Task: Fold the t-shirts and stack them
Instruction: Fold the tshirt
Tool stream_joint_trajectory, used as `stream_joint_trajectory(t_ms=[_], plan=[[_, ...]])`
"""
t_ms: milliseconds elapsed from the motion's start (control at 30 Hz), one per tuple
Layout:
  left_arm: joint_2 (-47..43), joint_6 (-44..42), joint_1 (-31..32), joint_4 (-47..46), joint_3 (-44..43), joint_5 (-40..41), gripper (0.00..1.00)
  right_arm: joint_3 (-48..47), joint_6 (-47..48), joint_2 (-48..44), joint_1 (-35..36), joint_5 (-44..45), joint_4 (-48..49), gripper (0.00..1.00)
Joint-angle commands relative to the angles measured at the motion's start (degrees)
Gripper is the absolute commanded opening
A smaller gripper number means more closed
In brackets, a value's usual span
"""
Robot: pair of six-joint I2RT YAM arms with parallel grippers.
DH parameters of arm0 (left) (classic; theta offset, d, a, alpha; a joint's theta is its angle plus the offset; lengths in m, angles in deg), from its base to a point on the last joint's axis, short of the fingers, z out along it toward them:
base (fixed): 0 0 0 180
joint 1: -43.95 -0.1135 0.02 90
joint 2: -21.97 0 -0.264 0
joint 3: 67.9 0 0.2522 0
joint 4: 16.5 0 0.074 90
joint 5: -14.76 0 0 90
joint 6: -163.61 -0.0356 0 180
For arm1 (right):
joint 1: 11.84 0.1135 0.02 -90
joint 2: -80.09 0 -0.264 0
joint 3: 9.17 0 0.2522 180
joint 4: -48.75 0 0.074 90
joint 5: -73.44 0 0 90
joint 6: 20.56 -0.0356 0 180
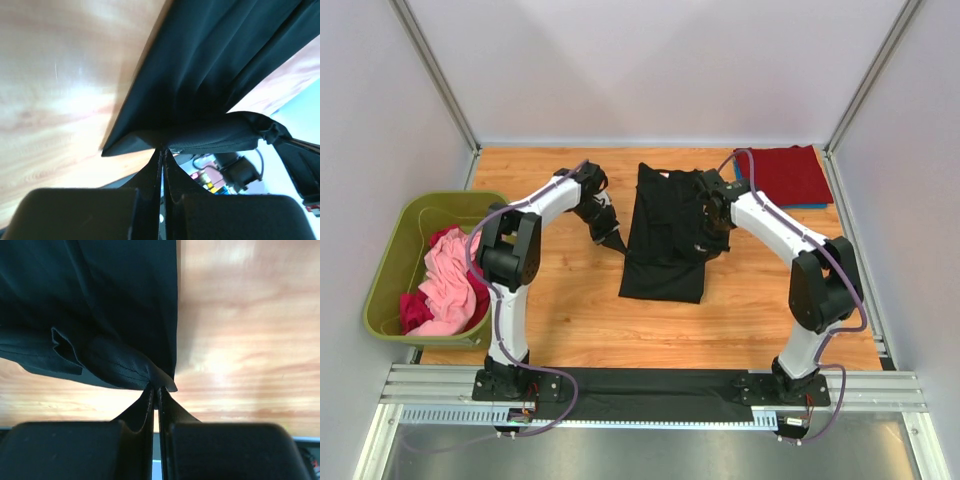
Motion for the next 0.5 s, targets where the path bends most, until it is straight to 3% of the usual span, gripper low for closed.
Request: stream_joint_trajectory(t_ms=[0,467], plan=[[2.2,1.9,-1.3,3.8,-5.8,-1.0,0.00,-7.3,5.6,3.3,-2.9,-1.3,-2.3,0.00],[13.5,3.8,-2.8,4.4,-21.8,-2.3,0.00,-19.1,12.8,13.3,-9.6,-6.1,-0.6,0.00]])
